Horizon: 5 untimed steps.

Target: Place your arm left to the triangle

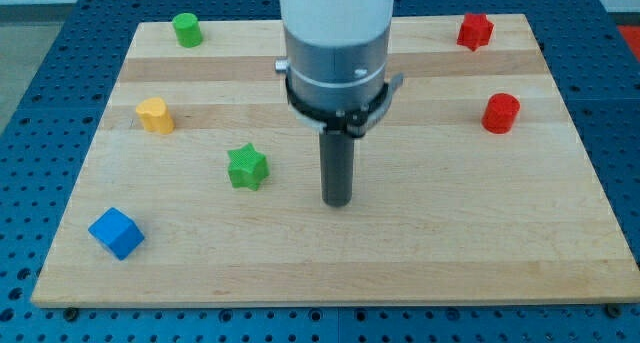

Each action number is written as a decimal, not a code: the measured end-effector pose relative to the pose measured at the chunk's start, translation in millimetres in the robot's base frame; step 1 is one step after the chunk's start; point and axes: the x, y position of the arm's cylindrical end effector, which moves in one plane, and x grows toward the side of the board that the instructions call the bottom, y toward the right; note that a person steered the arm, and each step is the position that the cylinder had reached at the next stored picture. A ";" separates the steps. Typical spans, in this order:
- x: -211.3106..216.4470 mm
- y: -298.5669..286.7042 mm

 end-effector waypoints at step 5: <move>-172.1 -79.1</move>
